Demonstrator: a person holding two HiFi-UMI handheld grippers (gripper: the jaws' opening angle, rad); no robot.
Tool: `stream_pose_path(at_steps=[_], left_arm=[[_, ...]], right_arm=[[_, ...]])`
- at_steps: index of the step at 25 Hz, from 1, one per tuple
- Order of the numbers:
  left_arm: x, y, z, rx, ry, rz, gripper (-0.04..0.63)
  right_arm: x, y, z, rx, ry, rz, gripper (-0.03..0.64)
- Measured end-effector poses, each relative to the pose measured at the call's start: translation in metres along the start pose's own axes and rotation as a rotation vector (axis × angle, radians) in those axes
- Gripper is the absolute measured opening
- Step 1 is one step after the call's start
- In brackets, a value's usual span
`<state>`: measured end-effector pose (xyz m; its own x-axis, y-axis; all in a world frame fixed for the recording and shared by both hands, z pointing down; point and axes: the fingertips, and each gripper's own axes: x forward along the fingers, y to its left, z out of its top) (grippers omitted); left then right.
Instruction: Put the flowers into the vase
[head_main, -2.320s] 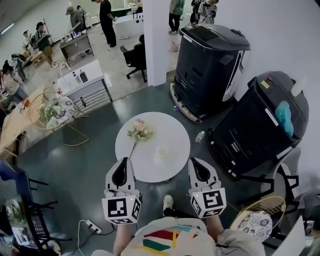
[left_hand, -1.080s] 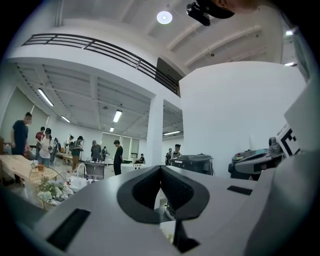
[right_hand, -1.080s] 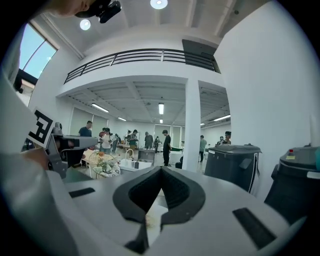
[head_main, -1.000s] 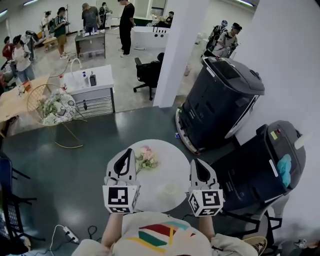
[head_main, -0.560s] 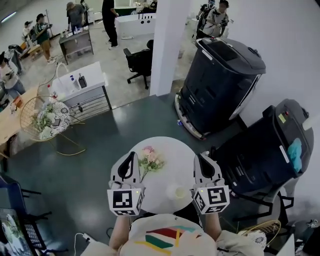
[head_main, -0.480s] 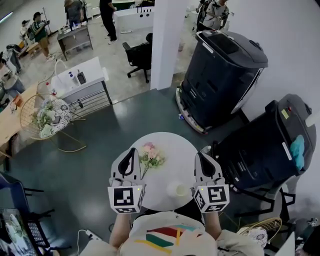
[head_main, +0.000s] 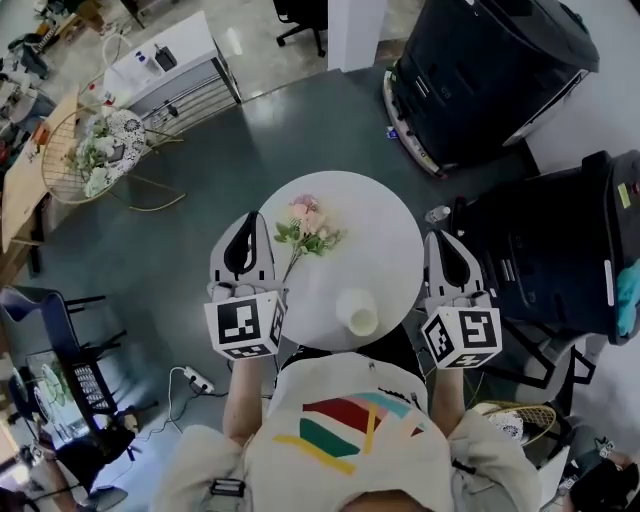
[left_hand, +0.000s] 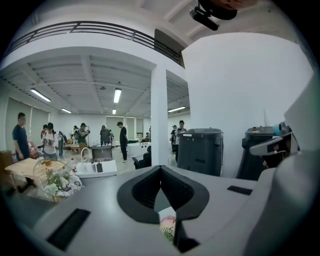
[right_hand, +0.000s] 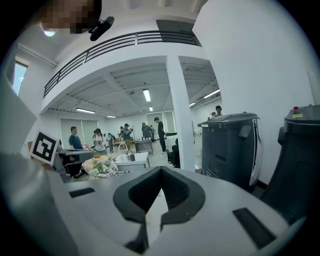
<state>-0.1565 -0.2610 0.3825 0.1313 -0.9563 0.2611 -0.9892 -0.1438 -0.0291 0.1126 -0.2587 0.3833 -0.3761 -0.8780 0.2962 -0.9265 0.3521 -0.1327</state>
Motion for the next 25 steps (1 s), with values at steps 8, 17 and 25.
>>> stream_pose_path(at_steps=[8,17,25], left_arm=[[0.031,-0.029,-0.078,-0.140,0.054,-0.195,0.331],[0.075,-0.051,-0.213,-0.004,0.379,-0.304,0.508],[0.093,-0.049,-0.281,0.071,0.592,-0.287,0.514]], right_arm=[[0.030,0.004,-0.022,-0.023,0.067,0.092,0.003],[0.049,0.011,-0.051,-0.026,0.178,0.102,0.003],[0.052,0.029,-0.069,-0.099,0.238,0.109,0.003]])
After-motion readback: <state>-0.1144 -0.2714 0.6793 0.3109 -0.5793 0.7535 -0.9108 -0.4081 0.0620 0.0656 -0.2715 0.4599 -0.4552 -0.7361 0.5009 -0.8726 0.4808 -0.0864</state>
